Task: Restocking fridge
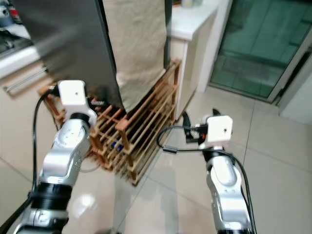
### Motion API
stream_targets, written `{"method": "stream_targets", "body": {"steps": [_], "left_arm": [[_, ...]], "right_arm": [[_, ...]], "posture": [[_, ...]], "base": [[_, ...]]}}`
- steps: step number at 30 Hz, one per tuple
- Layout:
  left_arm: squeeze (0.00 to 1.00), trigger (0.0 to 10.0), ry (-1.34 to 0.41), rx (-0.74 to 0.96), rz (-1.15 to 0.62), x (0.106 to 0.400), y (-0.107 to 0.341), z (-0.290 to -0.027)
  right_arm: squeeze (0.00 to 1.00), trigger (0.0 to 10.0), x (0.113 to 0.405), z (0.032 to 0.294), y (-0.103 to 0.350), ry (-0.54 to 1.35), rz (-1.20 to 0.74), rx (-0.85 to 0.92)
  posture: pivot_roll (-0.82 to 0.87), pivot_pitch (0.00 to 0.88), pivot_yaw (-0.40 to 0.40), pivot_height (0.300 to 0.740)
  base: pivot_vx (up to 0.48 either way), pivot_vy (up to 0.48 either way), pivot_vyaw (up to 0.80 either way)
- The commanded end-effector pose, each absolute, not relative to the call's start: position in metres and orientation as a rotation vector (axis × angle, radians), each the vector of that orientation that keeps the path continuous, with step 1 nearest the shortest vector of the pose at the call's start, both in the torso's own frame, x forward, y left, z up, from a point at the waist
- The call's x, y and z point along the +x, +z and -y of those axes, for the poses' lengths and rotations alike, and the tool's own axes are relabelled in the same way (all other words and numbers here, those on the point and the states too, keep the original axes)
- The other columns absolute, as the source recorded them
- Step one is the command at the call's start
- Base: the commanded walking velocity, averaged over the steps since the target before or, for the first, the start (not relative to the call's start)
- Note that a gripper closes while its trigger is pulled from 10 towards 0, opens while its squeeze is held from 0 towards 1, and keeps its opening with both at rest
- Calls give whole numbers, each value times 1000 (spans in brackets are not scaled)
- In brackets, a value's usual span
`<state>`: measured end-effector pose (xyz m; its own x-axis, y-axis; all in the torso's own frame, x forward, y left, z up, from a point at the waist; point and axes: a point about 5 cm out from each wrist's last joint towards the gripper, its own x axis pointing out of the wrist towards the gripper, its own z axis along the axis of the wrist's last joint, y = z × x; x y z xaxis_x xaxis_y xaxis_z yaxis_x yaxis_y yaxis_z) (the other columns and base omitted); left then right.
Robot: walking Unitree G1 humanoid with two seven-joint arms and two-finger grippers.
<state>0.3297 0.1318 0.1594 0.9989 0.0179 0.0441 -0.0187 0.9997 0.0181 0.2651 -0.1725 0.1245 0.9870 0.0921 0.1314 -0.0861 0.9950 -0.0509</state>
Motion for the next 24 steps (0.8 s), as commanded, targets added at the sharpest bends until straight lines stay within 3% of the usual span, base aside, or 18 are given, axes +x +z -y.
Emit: {"method": "stream_targets", "body": {"steps": [1, 9, 12, 24], "left_arm": [[0, 10000, 32, 51, 50, 332, 161, -136], [0, 10000, 30, 92, 39, 330, 157, -135], [0, 10000, 9, 36, 55, 329, 159, -133], [0, 10000, 103, -26, 78, 329, 164, -147]], "right_arm": [[0, 10000, 266, 169, 126, 107, 137, -41], [0, 10000, 265, 169, 121, 117, 115, -29], [0, 10000, 267, 167, 116, 126, 77, -6], [0, 10000, 267, 169, 114, 122, 66, -5]], "posture": [[-83, 0, 42, 740], [-82, 0, 42, 740], [-81, 0, 40, 740], [-82, 0, 37, 740]], "base": [[0, 0, 413], [0, 0, 0], [0, 0, 0], [480, 0, 0]]}}
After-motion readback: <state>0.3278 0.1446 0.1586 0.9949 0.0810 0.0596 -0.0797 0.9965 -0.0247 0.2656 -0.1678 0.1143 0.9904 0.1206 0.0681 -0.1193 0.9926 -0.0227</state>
